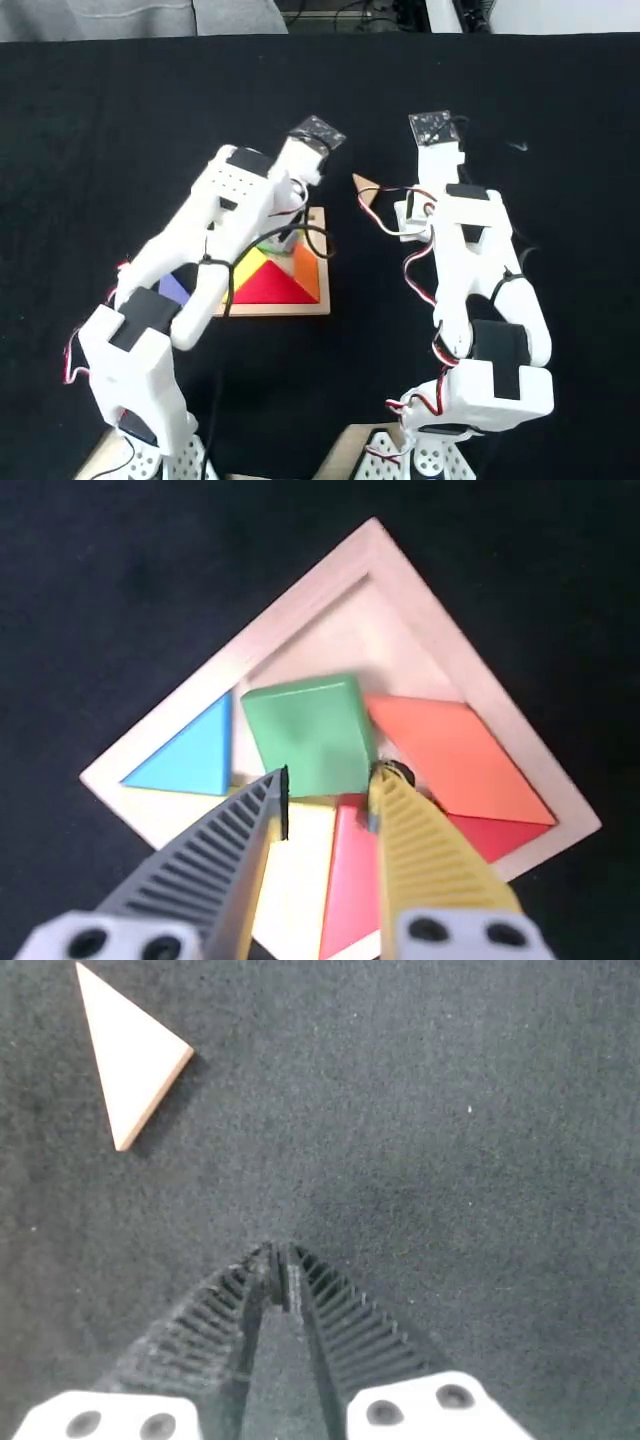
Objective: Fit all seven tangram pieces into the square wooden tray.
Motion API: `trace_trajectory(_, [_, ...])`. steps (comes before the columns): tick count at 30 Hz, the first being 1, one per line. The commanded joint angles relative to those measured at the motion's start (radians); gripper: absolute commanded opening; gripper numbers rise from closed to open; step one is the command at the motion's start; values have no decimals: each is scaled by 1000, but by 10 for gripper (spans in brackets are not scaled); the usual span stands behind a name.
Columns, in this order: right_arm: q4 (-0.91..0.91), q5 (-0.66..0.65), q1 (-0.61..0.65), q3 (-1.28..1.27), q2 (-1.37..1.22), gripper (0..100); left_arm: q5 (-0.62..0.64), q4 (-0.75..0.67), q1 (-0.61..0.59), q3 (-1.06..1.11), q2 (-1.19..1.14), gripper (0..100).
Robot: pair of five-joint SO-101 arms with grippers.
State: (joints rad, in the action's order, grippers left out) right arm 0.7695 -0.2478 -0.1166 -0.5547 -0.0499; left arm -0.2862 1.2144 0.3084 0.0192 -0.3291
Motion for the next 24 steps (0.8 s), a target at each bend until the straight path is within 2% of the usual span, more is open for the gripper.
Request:
trace_trajectory(1, [-18, -11, -9, 56, 4, 12, -2, 9, -7, -35, 86, 152])
trace_trajectory(4, [-18, -11, -9, 56, 4, 12, -2, -5, 4, -35, 87, 152])
trace_trajectory(11, [-18, -11, -9, 56, 4, 12, -9, -161, 27, 51, 5, 152])
trace_trajectory(24, [-18, -11, -9, 56, 4, 12, -29, -167, 1, 97, -11, 152])
